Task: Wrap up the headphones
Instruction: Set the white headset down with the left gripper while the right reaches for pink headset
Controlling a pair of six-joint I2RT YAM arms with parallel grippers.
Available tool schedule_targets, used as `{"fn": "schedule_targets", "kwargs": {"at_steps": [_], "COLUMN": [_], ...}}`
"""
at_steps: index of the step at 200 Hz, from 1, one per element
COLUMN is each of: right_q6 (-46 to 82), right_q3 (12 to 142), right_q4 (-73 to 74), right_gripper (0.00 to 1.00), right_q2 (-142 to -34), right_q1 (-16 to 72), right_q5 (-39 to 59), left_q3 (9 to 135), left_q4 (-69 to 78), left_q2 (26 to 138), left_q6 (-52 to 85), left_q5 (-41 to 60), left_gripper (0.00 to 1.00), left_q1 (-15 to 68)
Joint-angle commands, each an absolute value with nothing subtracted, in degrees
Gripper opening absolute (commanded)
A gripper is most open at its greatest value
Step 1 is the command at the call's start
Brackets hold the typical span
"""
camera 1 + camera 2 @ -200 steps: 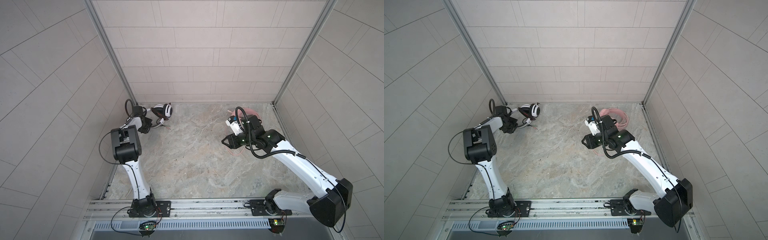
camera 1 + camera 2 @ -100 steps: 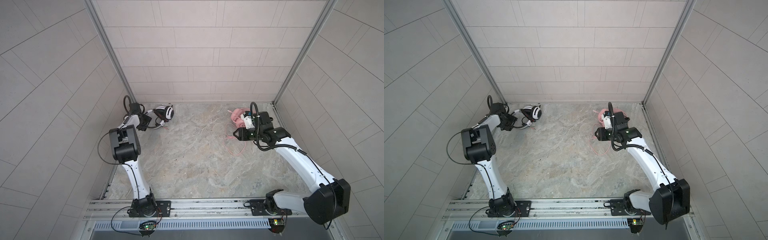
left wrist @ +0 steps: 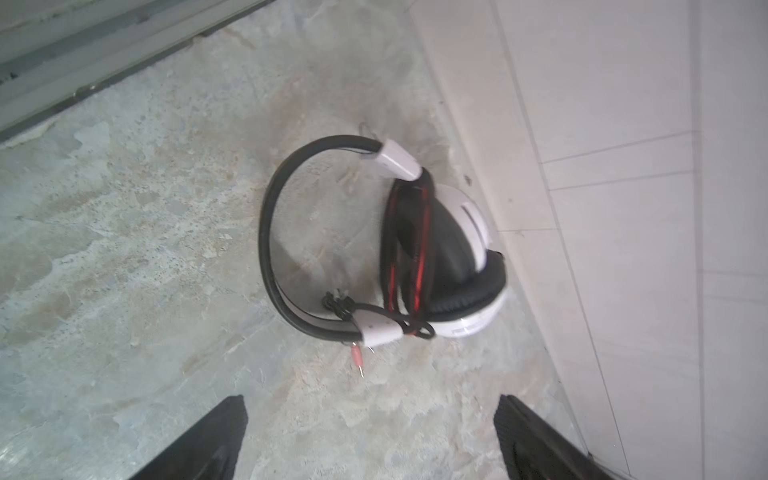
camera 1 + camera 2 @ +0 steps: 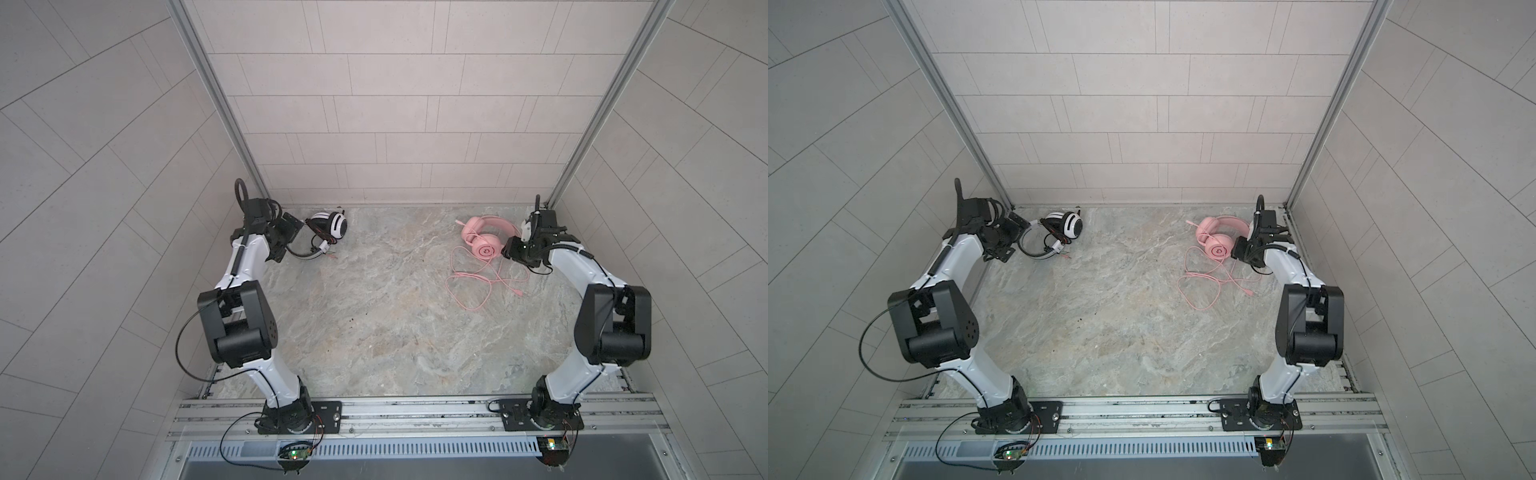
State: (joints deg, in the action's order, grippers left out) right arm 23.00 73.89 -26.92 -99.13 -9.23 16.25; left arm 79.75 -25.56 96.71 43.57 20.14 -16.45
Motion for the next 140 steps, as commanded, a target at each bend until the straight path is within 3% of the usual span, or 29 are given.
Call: {"fn": "schedule_targets", "kwargs": {"at_steps": [1, 28, 58, 140], "right_q6": [25.8, 27.4, 28.0, 26.7], "right_q3": [78.0, 85.1, 94.8, 117.9], "right_q4": [-27.0, -30.7, -35.9, -47.8], "right_gripper": [0.54, 0.55, 0.64, 0.65], "right_q2": [-103.5, -109.6, -116.9, -135.0], "right_q1": [-12.7, -13.2, -13.3, -12.9], "right_q5": [17.2, 12.4, 11.6, 9.3], "left_q3": [74.6, 65.3, 60.3, 56.2], "left_q4": [-25.8, -22.4, -20.6, -17.6], "left_q2": [90.9, 82.1, 76.6, 75.0], "left_q6": [38.2, 36.7, 34.6, 33.2], "left_q5": [20.5, 16.3, 14.2, 17.3], "left_gripper": [1.00, 1.00, 1.00, 1.00], "left_q1": [-15.5, -13.5, -13.2, -12.7]}}
